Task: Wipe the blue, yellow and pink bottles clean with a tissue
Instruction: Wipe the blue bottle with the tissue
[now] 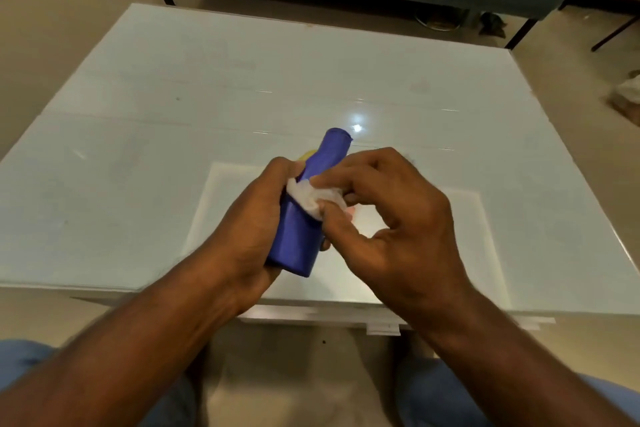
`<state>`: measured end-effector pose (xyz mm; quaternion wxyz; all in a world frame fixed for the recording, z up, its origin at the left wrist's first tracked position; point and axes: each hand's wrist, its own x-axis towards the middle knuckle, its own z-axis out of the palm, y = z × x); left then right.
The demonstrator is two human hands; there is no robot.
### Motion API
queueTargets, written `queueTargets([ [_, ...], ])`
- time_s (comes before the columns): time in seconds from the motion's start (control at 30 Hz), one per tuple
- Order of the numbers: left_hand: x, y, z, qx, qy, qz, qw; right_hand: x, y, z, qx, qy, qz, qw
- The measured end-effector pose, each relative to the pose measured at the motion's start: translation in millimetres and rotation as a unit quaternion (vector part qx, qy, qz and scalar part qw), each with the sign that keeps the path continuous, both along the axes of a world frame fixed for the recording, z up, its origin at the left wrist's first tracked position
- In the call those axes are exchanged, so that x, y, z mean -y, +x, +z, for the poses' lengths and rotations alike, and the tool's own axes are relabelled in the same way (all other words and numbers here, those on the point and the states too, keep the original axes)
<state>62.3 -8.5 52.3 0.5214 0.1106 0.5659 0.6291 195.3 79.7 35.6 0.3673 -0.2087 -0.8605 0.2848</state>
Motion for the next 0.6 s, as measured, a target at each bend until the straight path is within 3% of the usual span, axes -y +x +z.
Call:
queueTargets([
  [0.17, 0.1, 0.5, -0.2, 0.007, -0.005, -0.039, 0.999, -25.2, 3.1, 3.9, -0.034, -0.022, -0.095, 0.995],
  [0.27, 0.0, 2.1, 3.8, 0.04, 0.014, -0.019, 0.999, -16.4, 2.5, 5.5, -0.043, -0.07, -0.055, 0.995],
  [0.37, 0.5, -3.0, -0.9, -0.005, -0.014, 0.004, 1.0, 0.5, 0.9, 4.3, -0.026, -0.09, 0.009, 0.996],
  [0.5, 1.8, -1.0, -2.3, -0.018, -0.045, -0.066, 0.997, -18.5, 0.3, 6.0, -0.049, -0.138, -0.045, 0.988],
  [0.6, 1.0, 2.4, 1.3, -0.042, -0.047, -0.036, 0.997, -16.5, 0.1, 8.9, -0.04, -0.148, -0.023, 0.988],
])
